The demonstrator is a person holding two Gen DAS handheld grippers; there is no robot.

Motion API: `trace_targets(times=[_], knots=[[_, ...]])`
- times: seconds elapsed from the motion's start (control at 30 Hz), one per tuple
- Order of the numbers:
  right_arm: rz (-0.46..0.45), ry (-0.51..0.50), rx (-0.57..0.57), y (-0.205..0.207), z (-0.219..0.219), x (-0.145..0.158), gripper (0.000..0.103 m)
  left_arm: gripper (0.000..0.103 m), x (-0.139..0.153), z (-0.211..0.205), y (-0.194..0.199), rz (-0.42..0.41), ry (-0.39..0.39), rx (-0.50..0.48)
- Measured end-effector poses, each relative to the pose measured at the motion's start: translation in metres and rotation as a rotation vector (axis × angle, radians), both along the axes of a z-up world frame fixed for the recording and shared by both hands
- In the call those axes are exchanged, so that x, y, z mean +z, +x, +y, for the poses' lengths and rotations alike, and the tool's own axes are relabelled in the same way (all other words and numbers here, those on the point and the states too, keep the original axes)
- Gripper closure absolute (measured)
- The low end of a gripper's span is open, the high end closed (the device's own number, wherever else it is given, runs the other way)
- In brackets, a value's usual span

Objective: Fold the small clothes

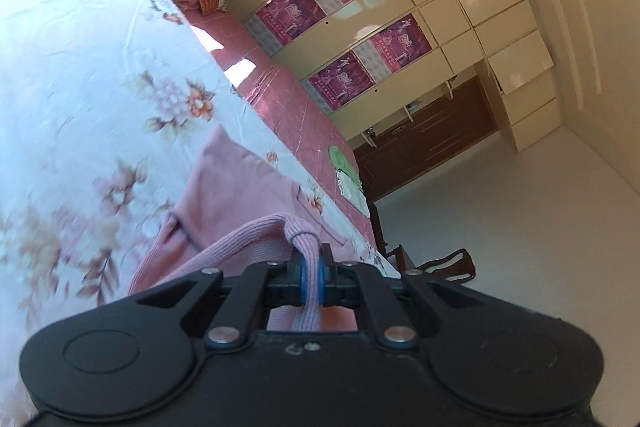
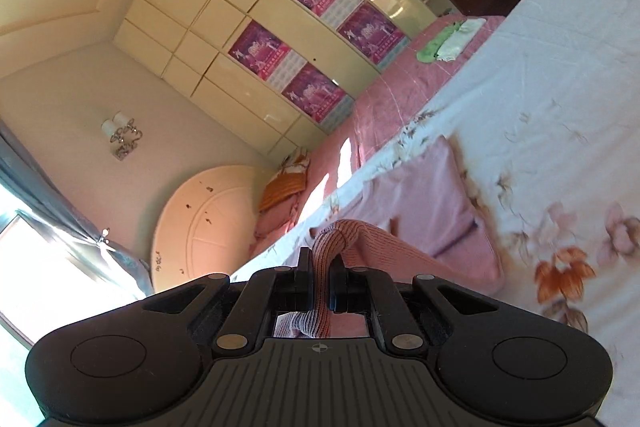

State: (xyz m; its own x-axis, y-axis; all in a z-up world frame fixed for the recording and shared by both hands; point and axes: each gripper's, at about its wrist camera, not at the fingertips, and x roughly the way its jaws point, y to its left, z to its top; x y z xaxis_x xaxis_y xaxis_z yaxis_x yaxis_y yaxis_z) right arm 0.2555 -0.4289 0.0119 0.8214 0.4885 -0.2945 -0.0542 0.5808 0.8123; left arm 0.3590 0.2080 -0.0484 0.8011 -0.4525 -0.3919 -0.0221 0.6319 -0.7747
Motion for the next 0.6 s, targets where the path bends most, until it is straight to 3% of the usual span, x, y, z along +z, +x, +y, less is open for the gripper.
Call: trace_targets(times=[0.13,0.23,0.47,0.57,0.6], knots=[[0.064,0.002,-0.003,0.087,-0.001,-0.016,0.097,0.099,0.001,-0.013,0.081,0.025,0.064,-0.003],[0.113,0.062,-0.01,0.143,-0.007,-0.043,0.097,0.099,-0.012,-0.024,0.133,0.06,0.115,-0.019],[0.221,0.124,-0.002,0.237,-0.02,-0.112,0.097,0.097,-0.061,-0.03,0.212,0.145,0.154,-0.041],[0.186,0.108,-0.005,0.256,-0.023,-0.127,0.096,0.074,-0.066,-0.033,0.223,0.108,0.193,-0.042],[0.192,0.077,-0.019,0.26,-0.023,-0.127,0.077,0.056,-0.065,-0.034,0.225,0.092,0.199,-0.042]])
